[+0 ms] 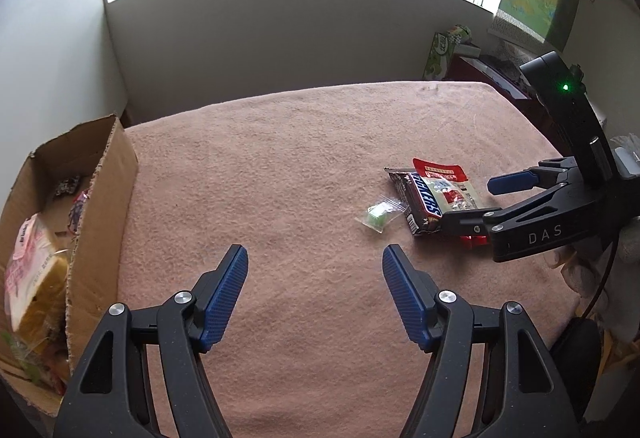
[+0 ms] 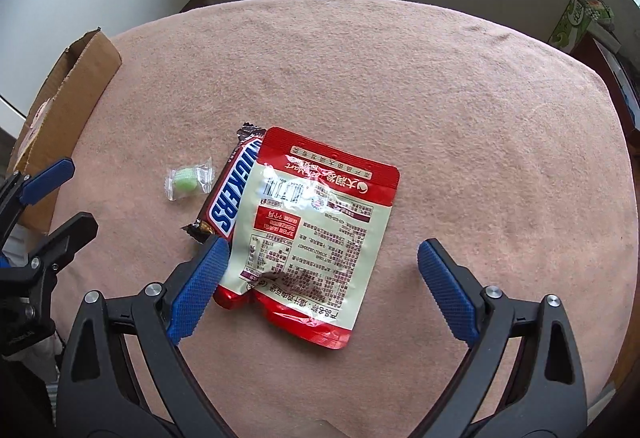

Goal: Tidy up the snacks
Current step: 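Grasp the green candy with the left tool while right tool grasps red snack bag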

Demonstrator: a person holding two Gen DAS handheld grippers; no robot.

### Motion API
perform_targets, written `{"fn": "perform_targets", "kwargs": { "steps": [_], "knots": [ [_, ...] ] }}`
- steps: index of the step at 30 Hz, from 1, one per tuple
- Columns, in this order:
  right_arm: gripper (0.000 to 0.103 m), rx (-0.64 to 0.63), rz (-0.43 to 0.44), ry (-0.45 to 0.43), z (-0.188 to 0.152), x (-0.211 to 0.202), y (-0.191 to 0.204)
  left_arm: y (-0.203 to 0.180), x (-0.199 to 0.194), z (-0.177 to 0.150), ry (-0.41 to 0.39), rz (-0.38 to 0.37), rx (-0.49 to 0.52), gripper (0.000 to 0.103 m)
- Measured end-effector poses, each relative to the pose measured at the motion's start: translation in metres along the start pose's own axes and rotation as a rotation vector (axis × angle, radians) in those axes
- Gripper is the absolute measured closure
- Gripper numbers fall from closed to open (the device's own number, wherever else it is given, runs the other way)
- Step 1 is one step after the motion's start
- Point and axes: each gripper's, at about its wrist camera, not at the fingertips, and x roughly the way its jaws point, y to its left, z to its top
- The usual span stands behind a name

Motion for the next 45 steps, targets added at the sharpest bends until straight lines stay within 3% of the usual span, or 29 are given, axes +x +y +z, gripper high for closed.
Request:
{"fn": "perform_targets", "kwargs": {
  "steps": [9, 12, 16, 22, 26, 35, 37, 39, 45],
  "knots": [
    [0.006, 0.038, 0.088, 0.003, -0.002, -0.007, -0.022, -0.028, 0.030, 0.012, 0.045, -0.011, 0.111, 0.050],
    [0.006, 0.020, 0.063, 0.006, -0.001, -0.007, -0.017, -0.034, 0.036, 0.014, 0.049, -0.005, 0.150, 0.050],
    [0.006, 0.005, 0.028, 0.018, 0.002, 0.005, -0.008, -0.040, 0.047, 0.016, 0.067, 0.003, 0.180, 0.059],
    [0.006, -0.032, -0.021, 0.036, 0.009, 0.012, -0.014, -0.045, 0.063, 0.020, 0.090, -0.005, 0.194, 0.060],
    [0.006, -0.010, -0.024, 0.050, 0.010, 0.011, -0.026, -0.043, 0.068, 0.022, 0.098, -0.021, 0.174, 0.078],
    [0.006, -0.046, -0.048, 0.073, 0.014, 0.019, -0.006, -0.042, 0.070, 0.022, 0.087, -0.021, 0.161, 0.080],
    [0.014, -0.050, -0.050, 0.064, 0.016, 0.017, -0.004, -0.040, 0.070, 0.022, 0.084, -0.020, 0.156, 0.080],
    [0.030, -0.062, -0.049, 0.064, 0.020, 0.017, 0.004, -0.037, 0.068, 0.021, 0.084, -0.019, 0.144, 0.080],
    [0.041, -0.036, 0.005, 0.056, 0.012, 0.002, -0.011, -0.025, 0.060, 0.018, 0.076, -0.011, 0.101, 0.080]
  ]
}}
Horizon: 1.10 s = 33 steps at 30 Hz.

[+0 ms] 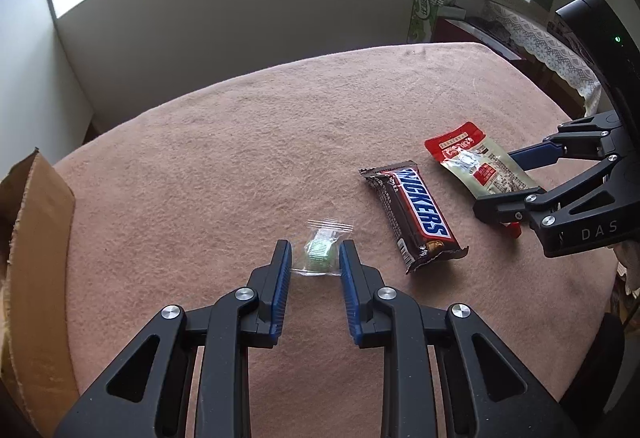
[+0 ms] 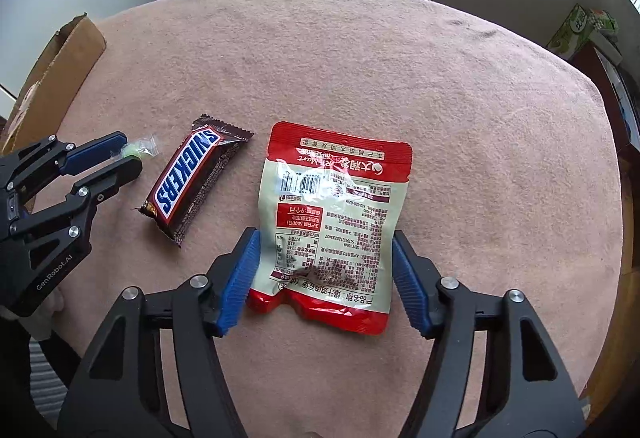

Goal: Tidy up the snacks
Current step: 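Grasp the green candy with the left tool while right tool grasps red snack bag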

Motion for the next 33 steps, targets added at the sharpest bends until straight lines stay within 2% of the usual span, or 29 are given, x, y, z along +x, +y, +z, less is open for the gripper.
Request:
{"fn": "perform_targets", "kwargs": {
  "steps": [10, 15, 19, 24, 33],
  "knots": [
    [0.042, 0.002, 0.010, -0.007, -0.010, -0.003, 0.000, 0.003, -0.006, -0.007, -0.002, 0.015, -0.001, 0.080],
    [0.034, -0.001, 0.002, 0.005, -0.011, 0.000, -0.007, 0.002, 0.000, -0.008, 0.014, 0.016, 0.016, 0.080],
    [0.033, -0.010, -0.004, 0.005, -0.010, 0.002, -0.005, 0.005, 0.003, -0.003, 0.020, 0.011, -0.001, 0.078],
    [0.042, -0.002, 0.023, -0.007, -0.010, -0.001, -0.005, 0.002, 0.006, -0.001, 0.011, 0.006, 0.011, 0.080],
    [0.044, 0.051, 0.070, -0.035, -0.015, -0.021, -0.024, 0.009, -0.008, -0.008, -0.014, 0.005, -0.030, 0.080]
  ]
}}
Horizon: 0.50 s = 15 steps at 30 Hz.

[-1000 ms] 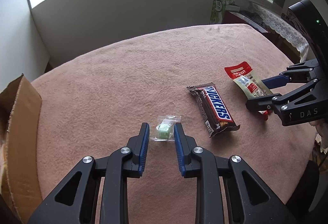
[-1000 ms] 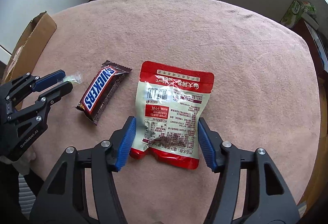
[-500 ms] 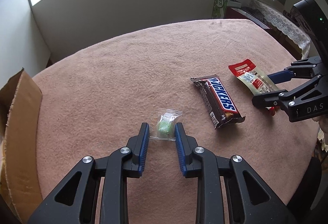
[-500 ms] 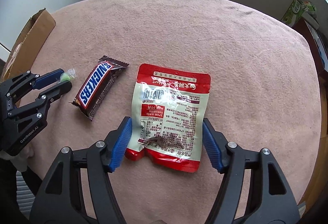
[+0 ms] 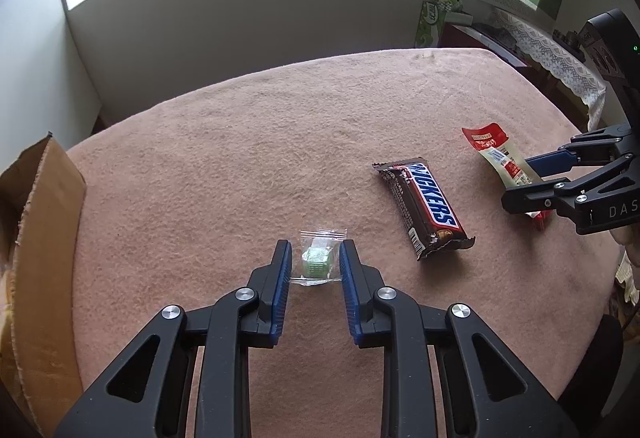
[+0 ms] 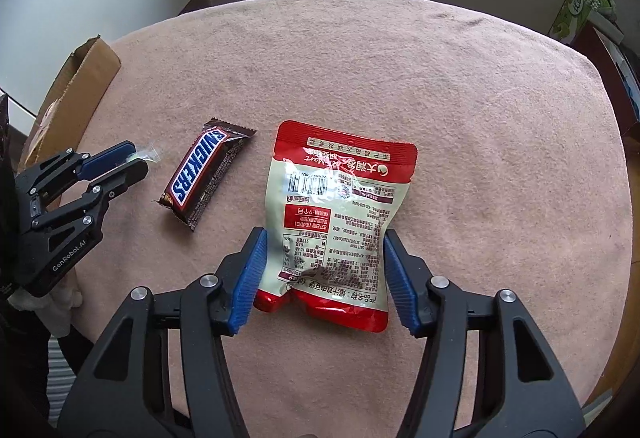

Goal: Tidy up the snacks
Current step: 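Grasp the green candy with the left tool while right tool grasps red snack bag, then carry both snacks into the box and open both tools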

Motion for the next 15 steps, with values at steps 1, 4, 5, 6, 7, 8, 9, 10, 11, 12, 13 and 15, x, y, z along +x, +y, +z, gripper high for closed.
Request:
{"fn": "perform_targets", "kwargs": {
  "steps": [1, 4, 5, 6, 7, 8, 9, 10, 11, 12, 13, 15],
  "knots": [
    [0.044, 0.008, 0.007, -0.007, 0.000, -0.005, -0.002, 0.001, -0.004, 0.000, -0.007, -0.002, -0.003, 0.080],
    [0.044, 0.020, 0.013, -0.038, 0.001, -0.022, -0.004, 0.006, -0.017, -0.001, -0.033, -0.003, -0.015, 0.080],
    [0.044, 0.019, 0.013, -0.050, 0.002, -0.028, -0.003, 0.008, -0.022, -0.002, -0.042, -0.004, -0.022, 0.080],
    [0.044, 0.016, 0.014, -0.062, 0.003, -0.033, -0.002, 0.010, -0.025, -0.001, -0.049, -0.006, -0.028, 0.080],
    [0.044, 0.014, 0.016, -0.072, 0.004, -0.038, -0.001, 0.012, -0.028, -0.001, -0.056, -0.005, -0.034, 0.080],
    [0.044, 0.011, 0.019, -0.082, 0.004, -0.043, 0.001, 0.013, -0.030, -0.001, -0.062, -0.004, -0.039, 0.080],
    [0.044, 0.008, 0.023, -0.091, 0.005, -0.048, 0.004, 0.016, -0.034, -0.002, -0.067, 0.001, -0.043, 0.080],
    [0.044, 0.004, 0.031, -0.099, 0.007, -0.052, 0.007, 0.018, -0.036, -0.001, -0.071, 0.002, -0.049, 0.080],
    [0.044, 0.000, 0.038, -0.106, 0.008, -0.056, 0.011, 0.020, -0.039, -0.002, -0.077, 0.003, -0.056, 0.080],
    [0.044, -0.007, 0.045, -0.114, 0.010, -0.059, 0.015, 0.023, -0.043, -0.003, -0.084, 0.005, -0.063, 0.080],
    [0.044, -0.014, 0.052, -0.122, 0.012, -0.063, 0.021, 0.027, -0.048, -0.004, -0.091, 0.007, -0.073, 0.080],
    [0.044, -0.037, 0.062, -0.138, 0.015, -0.070, 0.033, 0.033, -0.057, -0.006, -0.106, 0.008, -0.092, 0.080]
  ]
}}
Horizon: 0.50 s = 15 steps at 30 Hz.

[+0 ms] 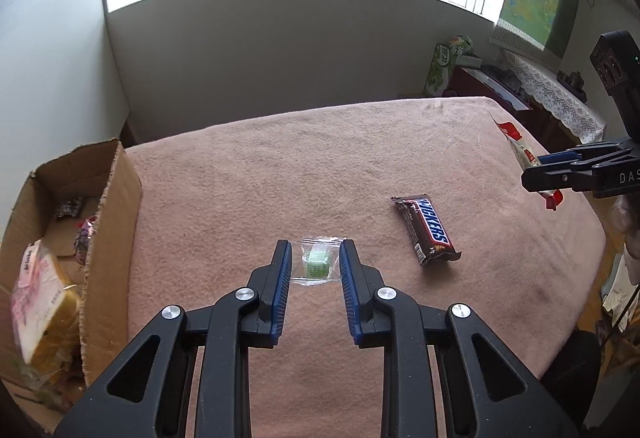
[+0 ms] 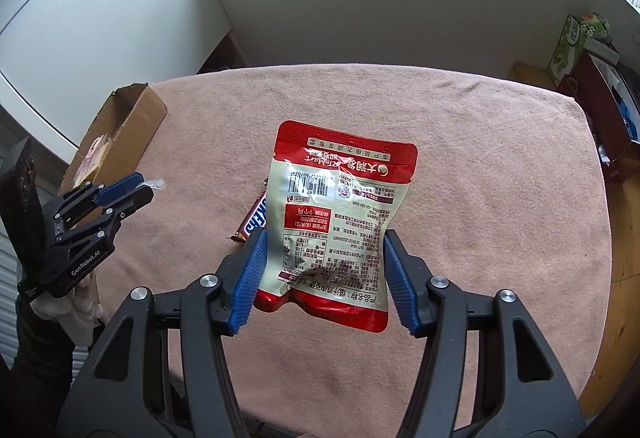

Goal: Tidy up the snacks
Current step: 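Carry both snacks into the box and open both tools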

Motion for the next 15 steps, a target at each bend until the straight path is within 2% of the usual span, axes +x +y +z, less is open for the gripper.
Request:
{"fn": "perform_targets", "kwargs": {
  "steps": [8, 15],
  "knots": [
    [0.043, -0.095, 0.053, -0.033, 0.029, 0.005, 0.068, 0.033, -0.045, -0.004, -0.070, 0.043, -0.056, 0.080],
    [0.044, -0.170, 0.103, -0.032, 0.046, 0.020, 0.126, 0.068, -0.080, -0.015, -0.112, 0.125, -0.089, 0.080]
  ]
}}
